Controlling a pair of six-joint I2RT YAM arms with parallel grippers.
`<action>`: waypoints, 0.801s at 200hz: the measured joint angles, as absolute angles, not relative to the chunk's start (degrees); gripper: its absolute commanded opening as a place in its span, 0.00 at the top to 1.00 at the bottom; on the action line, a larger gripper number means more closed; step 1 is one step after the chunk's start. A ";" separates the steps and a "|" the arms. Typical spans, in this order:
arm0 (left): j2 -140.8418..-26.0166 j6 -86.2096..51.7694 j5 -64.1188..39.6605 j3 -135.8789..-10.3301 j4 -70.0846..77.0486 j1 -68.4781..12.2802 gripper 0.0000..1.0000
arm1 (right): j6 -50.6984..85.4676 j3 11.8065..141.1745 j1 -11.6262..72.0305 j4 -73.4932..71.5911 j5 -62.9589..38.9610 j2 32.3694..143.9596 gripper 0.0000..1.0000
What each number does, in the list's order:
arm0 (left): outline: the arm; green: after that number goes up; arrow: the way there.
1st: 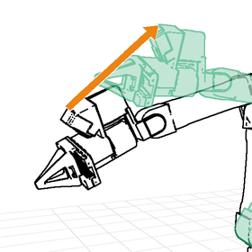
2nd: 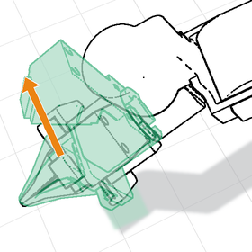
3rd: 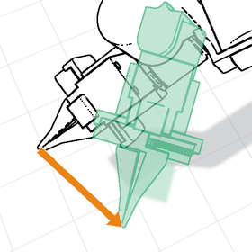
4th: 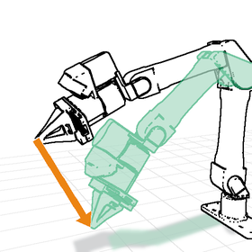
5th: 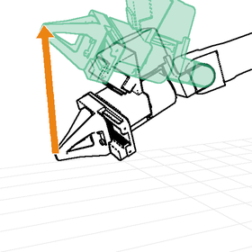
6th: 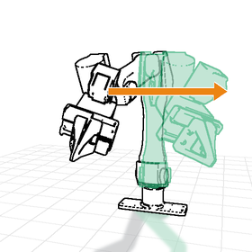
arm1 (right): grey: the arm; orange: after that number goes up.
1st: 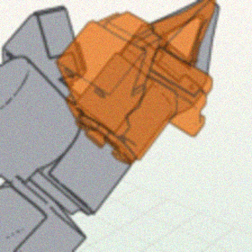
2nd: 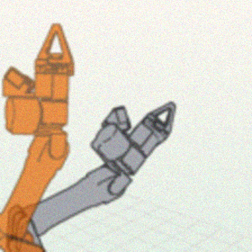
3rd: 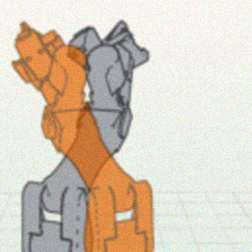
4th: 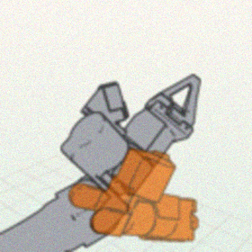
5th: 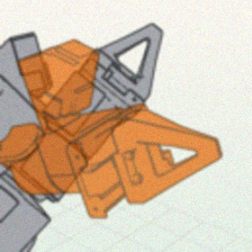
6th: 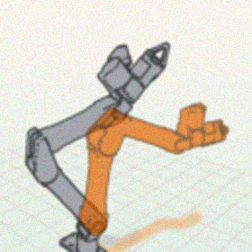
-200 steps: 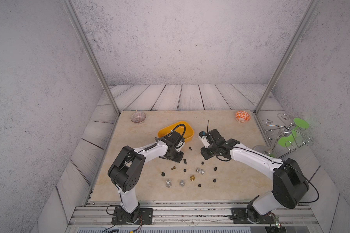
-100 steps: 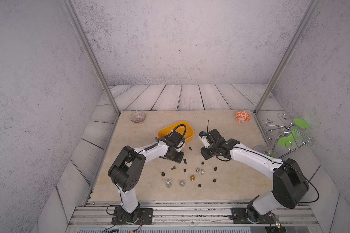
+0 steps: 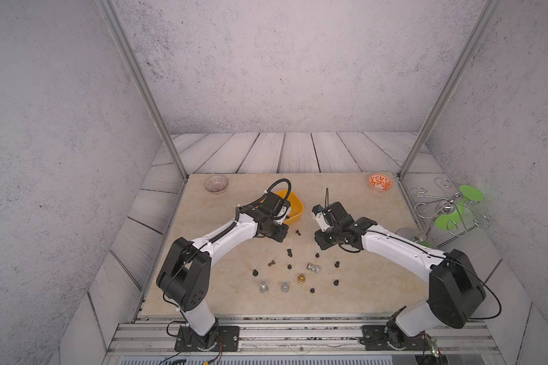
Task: Put the chess pieces into the storage box
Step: Pick up the chess piece at the center of the board, then place the chess piece in the storage box.
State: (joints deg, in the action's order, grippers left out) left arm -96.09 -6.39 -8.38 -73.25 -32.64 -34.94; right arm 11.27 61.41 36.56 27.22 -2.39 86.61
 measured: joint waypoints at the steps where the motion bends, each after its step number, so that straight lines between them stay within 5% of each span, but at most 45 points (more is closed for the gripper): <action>1: -96.09 -6.33 -8.29 -73.43 -32.67 -34.81 0.93 | 11.27 61.41 36.56 27.22 -2.39 86.56 0.75; 160: -109.80 -1.28 -7.29 -86.46 -36.32 -23.07 0.92 | 11.99 61.39 36.56 27.51 -1.41 84.93 0.75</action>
